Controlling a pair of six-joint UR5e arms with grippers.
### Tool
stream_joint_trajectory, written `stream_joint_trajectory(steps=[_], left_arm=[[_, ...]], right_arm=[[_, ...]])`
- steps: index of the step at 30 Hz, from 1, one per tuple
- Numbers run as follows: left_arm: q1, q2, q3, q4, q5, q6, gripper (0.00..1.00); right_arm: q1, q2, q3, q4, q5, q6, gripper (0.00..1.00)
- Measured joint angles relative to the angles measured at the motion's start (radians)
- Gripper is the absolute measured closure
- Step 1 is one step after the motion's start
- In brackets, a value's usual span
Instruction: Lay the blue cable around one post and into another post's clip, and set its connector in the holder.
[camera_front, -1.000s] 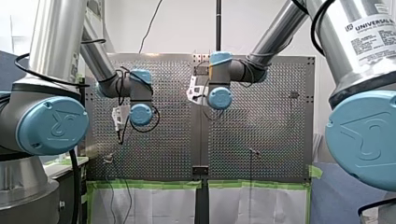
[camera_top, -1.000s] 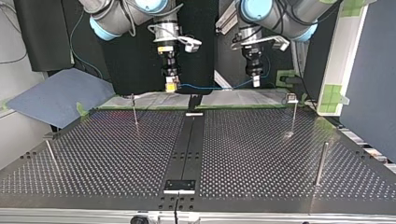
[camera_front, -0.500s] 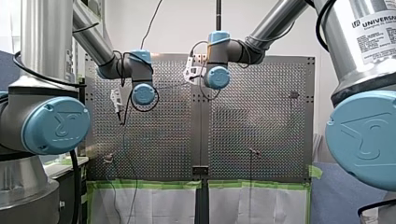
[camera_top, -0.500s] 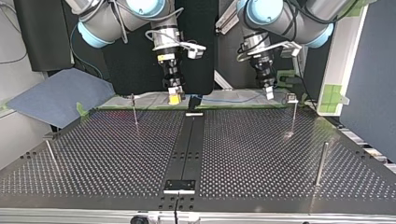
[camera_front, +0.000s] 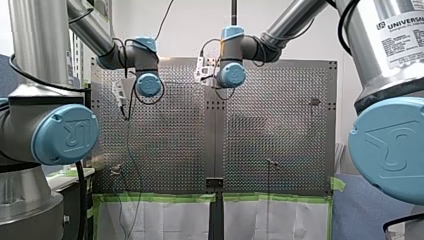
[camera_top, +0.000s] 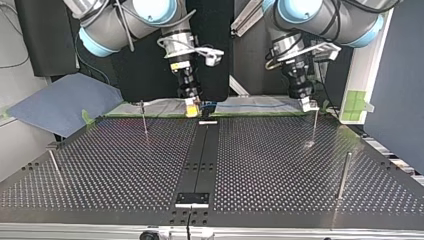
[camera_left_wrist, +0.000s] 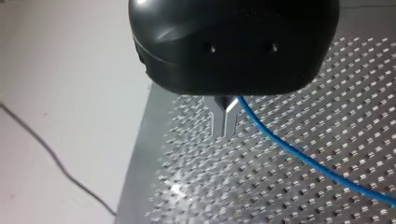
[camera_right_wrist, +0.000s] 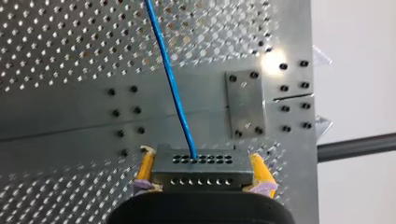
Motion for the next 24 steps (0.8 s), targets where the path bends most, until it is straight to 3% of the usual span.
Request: stream_joint_trajectory(steps=[11,18,24], left_arm=[[0.092,0.082,0.047,-0.096,0.086,-0.034,1.00],[0.163,0.088,0.108,-0.125,0.152,-0.082,1.00],[0.219,0.081,0.162,-0.132,0.197,-0.133,1.00]], right_arm=[[0.002,0.002,-0.093,0.030,-0.053,-0.010,1.00],[0.005,0.005,-0.158,0.044,-0.076,-0.013,1.00],[0.006,0.006,-0.185,0.045,-0.094,-0.014,1.00]])
